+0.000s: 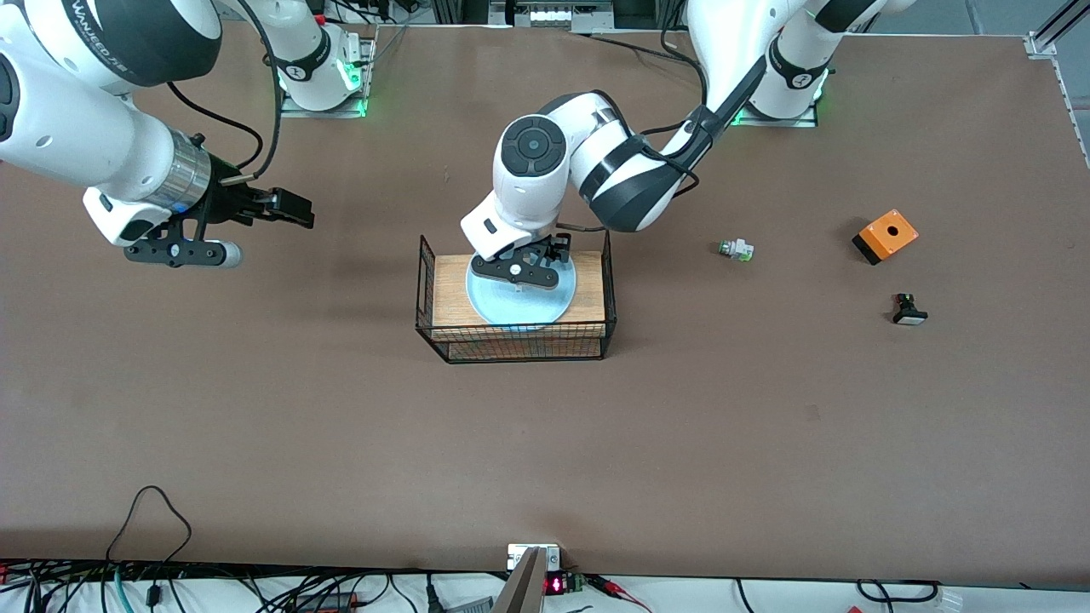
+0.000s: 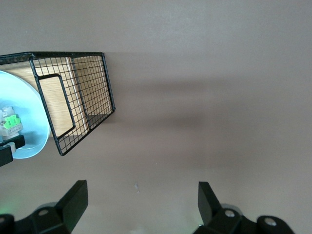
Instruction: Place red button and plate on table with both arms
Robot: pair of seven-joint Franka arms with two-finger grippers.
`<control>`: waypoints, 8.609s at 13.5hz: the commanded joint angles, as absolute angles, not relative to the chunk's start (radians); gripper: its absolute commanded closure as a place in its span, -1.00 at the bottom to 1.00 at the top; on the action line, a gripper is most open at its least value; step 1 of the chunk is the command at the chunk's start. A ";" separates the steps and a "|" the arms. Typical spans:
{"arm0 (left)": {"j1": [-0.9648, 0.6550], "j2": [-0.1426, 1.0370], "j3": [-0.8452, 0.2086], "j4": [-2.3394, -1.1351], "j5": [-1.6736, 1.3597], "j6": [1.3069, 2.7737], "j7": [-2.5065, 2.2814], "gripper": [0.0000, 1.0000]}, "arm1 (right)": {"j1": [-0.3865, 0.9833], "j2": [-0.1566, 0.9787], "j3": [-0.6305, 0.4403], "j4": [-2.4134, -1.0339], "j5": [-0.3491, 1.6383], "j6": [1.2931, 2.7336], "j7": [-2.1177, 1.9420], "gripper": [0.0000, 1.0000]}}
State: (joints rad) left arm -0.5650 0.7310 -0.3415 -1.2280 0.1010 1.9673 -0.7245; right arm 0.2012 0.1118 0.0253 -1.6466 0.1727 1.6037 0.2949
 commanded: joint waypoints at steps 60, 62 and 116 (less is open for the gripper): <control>0.232 0.267 -0.186 -2.026 0.081 2.095 0.014 1.00 | 0.615 0.456 0.028 -1.611 0.083 2.088 0.933 -1.00; 0.232 0.268 -0.186 -2.077 0.080 2.166 0.017 1.00 | 0.615 0.460 0.026 -1.611 0.055 2.088 0.933 -0.99; 0.156 0.258 -0.207 -1.293 0.023 1.483 -0.064 -1.00 | 0.598 0.338 0.011 -1.402 0.239 1.361 1.014 1.00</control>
State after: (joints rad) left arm 0.1582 0.2636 -0.2060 -1.3084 0.0509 1.4941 -0.0711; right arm 0.6065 0.3720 0.0112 -1.4115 0.2282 1.4234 1.0049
